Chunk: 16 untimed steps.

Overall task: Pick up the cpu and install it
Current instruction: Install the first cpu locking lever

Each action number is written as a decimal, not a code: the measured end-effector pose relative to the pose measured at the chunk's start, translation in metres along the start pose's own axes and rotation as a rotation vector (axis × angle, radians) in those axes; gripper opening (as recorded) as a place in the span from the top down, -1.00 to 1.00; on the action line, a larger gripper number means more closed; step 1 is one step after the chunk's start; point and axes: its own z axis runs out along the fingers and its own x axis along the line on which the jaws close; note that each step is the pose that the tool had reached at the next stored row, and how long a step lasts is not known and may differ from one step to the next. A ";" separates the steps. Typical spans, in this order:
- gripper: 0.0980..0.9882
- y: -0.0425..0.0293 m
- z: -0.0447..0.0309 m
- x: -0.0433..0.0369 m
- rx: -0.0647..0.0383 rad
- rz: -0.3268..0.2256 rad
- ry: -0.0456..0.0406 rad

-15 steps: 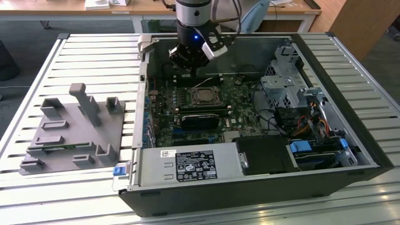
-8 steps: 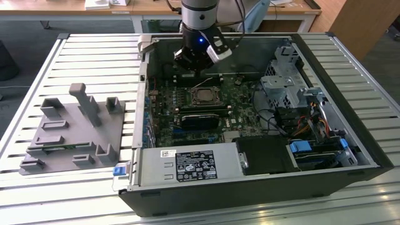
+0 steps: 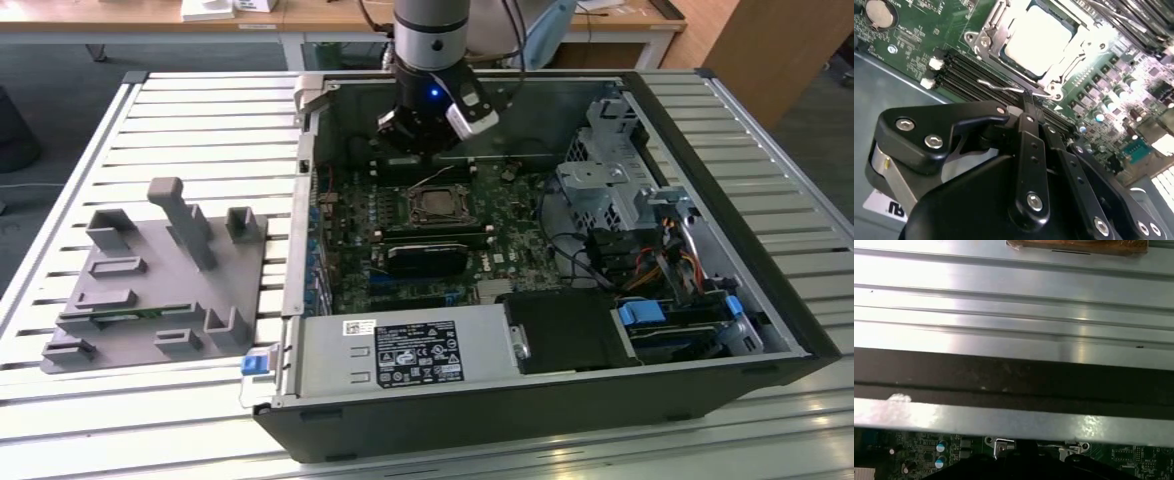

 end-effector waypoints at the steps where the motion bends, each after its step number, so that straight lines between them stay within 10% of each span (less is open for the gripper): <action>1: 0.98 0.0000 0.0006 -0.0007 0.000 0.000 0.0000; 16: 0.98 -0.0010 0.0094 -0.0139 0.000 0.000 0.0009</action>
